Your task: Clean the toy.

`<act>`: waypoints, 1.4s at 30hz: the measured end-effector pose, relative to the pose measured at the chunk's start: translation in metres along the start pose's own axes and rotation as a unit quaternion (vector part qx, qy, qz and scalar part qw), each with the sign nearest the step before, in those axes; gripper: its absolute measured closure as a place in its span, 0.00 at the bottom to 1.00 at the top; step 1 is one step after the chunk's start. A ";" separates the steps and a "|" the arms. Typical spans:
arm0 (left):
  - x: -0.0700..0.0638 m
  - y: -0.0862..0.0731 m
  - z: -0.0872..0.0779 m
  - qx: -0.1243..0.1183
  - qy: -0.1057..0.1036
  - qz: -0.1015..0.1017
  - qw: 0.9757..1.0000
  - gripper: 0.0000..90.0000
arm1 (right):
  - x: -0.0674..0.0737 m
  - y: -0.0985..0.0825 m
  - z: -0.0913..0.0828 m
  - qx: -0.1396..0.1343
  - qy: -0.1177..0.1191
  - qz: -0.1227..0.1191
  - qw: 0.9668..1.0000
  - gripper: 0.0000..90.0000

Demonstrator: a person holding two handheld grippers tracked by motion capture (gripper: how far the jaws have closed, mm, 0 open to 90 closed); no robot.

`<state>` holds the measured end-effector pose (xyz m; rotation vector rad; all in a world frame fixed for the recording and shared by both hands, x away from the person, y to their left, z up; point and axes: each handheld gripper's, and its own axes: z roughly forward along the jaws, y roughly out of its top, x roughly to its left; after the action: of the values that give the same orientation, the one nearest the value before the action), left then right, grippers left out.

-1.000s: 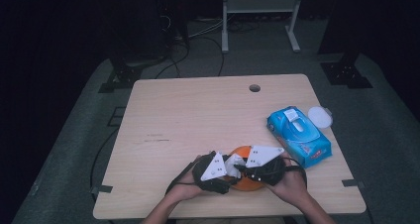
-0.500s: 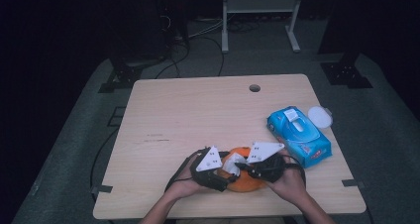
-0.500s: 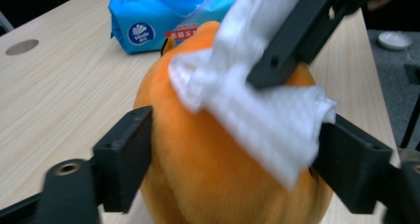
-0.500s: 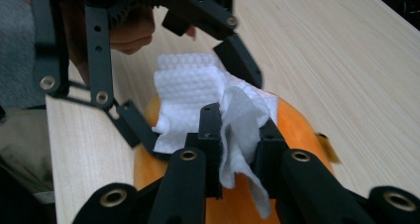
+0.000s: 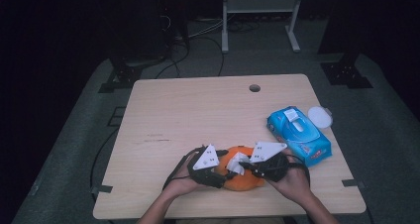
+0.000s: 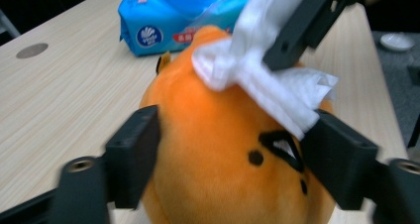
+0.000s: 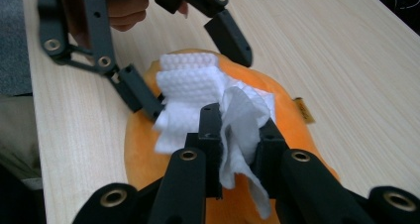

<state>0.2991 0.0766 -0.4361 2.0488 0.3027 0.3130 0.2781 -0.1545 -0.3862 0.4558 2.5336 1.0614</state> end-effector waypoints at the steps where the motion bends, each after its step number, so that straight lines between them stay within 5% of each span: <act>1: 0.004 -0.002 -0.001 0.000 0.002 -0.009 1.000 0.34 | -0.003 -0.001 -0.002 -0.001 0.001 0.004 1.000 0.87; 4: 0.012 -0.008 -0.005 0.000 -0.003 -0.032 0.999 0.37 | -0.011 -0.010 -0.006 0.011 -0.011 0.013 1.000 0.87; 7: 0.018 -0.014 -0.010 -0.002 -0.010 -0.037 0.999 0.38 | -0.019 -0.020 -0.009 0.012 0.003 0.043 0.999 0.87; 10: 0.019 -0.011 -0.009 0.003 -0.009 -0.038 0.999 0.37 | -0.018 -0.018 -0.008 0.021 -0.001 0.035 0.999 0.87; 13: 0.013 -0.001 -0.011 -0.026 -0.020 -0.021 0.999 0.27 | -0.011 -0.013 -0.005 0.018 -0.002 0.025 1.000 0.87; 16: 0.010 0.000 -0.009 -0.009 -0.016 0.000 1.000 0.36 | -0.004 -0.009 -0.002 0.002 0.015 0.021 1.000 0.87; 25: 0.029 -0.014 -0.015 -0.015 0.009 -0.072 0.997 0.39 | -0.019 -0.026 -0.007 0.033 0.019 0.041 0.998 0.87; 27: 0.028 -0.014 -0.015 -0.015 0.001 -0.067 0.998 0.40 | -0.019 -0.027 -0.006 0.024 0.036 0.054 0.998 0.87; 29: 0.024 -0.013 -0.013 -0.013 -0.011 -0.059 0.998 0.42 | -0.018 -0.025 -0.005 0.025 0.027 0.049 0.998 0.87; 35: 0.010 -0.008 -0.007 -0.005 -0.039 -0.021 0.999 0.43 | -0.030 -0.023 -0.004 -0.012 0.001 0.085 0.996 0.87; 38: 0.012 -0.009 -0.008 -0.005 -0.032 -0.031 0.999 0.42 | -0.038 -0.027 -0.003 -0.023 0.012 0.113 0.993 0.87; 42: 0.018 -0.011 -0.007 -0.005 -0.003 -0.064 0.998 0.40 | -0.035 -0.031 -0.002 -0.001 0.025 0.110 0.994 0.86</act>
<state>0.3130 0.0937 -0.4402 2.0089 0.4249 0.2291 0.3036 -0.1917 -0.4006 0.7322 2.5703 1.1648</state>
